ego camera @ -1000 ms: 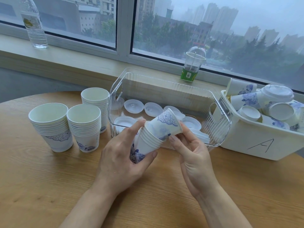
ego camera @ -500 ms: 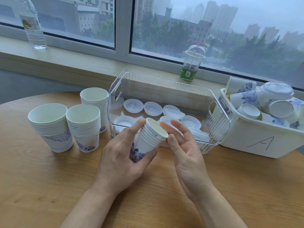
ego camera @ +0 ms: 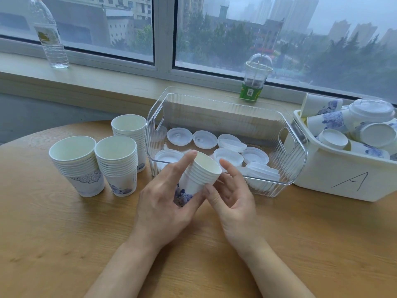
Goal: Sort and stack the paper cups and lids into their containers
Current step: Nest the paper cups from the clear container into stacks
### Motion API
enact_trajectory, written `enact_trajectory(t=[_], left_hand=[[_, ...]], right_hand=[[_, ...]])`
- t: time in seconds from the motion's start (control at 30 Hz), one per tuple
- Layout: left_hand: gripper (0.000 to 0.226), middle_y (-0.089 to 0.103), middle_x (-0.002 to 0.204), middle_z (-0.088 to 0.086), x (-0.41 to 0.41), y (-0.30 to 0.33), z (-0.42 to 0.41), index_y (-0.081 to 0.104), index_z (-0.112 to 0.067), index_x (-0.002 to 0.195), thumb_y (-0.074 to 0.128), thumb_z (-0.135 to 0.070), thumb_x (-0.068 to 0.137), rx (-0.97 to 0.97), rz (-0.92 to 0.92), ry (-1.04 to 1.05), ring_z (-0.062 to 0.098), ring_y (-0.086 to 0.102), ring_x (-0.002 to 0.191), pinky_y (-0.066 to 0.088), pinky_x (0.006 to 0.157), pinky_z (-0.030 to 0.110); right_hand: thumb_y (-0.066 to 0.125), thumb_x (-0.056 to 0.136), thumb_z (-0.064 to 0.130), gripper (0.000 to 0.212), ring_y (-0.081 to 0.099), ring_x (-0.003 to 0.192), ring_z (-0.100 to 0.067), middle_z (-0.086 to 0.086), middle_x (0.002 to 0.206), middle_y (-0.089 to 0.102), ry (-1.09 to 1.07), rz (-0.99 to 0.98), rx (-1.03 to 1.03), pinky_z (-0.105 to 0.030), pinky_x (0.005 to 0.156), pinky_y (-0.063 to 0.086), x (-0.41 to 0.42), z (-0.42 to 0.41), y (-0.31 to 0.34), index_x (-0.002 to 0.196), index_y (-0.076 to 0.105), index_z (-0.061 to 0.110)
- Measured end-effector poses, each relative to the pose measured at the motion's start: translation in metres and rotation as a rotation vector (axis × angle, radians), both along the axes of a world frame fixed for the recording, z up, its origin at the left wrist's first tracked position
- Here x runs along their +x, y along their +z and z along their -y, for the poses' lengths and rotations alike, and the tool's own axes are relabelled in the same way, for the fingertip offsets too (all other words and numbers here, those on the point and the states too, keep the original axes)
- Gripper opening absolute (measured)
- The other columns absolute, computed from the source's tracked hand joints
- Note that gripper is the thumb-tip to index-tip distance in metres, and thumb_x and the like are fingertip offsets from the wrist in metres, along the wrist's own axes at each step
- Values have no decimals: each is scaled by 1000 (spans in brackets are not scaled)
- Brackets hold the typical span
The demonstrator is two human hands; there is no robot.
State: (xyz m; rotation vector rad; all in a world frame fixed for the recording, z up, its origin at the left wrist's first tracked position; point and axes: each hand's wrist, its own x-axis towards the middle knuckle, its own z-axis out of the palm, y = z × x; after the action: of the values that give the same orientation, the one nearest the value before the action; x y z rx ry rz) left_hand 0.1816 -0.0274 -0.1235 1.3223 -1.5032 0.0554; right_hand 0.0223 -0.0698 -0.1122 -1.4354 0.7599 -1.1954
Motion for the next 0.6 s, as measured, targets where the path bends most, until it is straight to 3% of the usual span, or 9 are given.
enact_trajectory(t=[0.23,0.33,0.47,0.6], left_hand=[[76,68,122,-11,-8,6,-13,43,-31,155,74,-40,86,13,59,-1,14,67,87,59,71,36],[85,66,121,-11,-4,11,-19,43,-29,157,81,-26,81,44,127,2,13,68,95,60,75,38],[84,64,129,-15,8,17,-32,47,-27,156,83,-22,81,68,160,32,4,66,110,58,84,31],[63,66,120,-15,29,15,-59,58,-24,143,80,-26,84,36,111,152,3,66,102,58,81,32]], right_hand=[[81,85,6,67,69,122,-20,-7,131,71,130,45,47,-25,94,56,3,-7,3,145,53,15],[84,81,11,65,71,117,-20,-6,127,72,83,44,35,-26,88,58,4,-10,4,140,57,17],[88,81,14,59,75,104,-21,-2,118,75,40,-27,24,-28,79,60,9,-10,0,133,61,20],[92,79,25,65,74,100,-13,11,112,75,48,-203,-51,-28,78,62,17,-14,2,135,59,28]])
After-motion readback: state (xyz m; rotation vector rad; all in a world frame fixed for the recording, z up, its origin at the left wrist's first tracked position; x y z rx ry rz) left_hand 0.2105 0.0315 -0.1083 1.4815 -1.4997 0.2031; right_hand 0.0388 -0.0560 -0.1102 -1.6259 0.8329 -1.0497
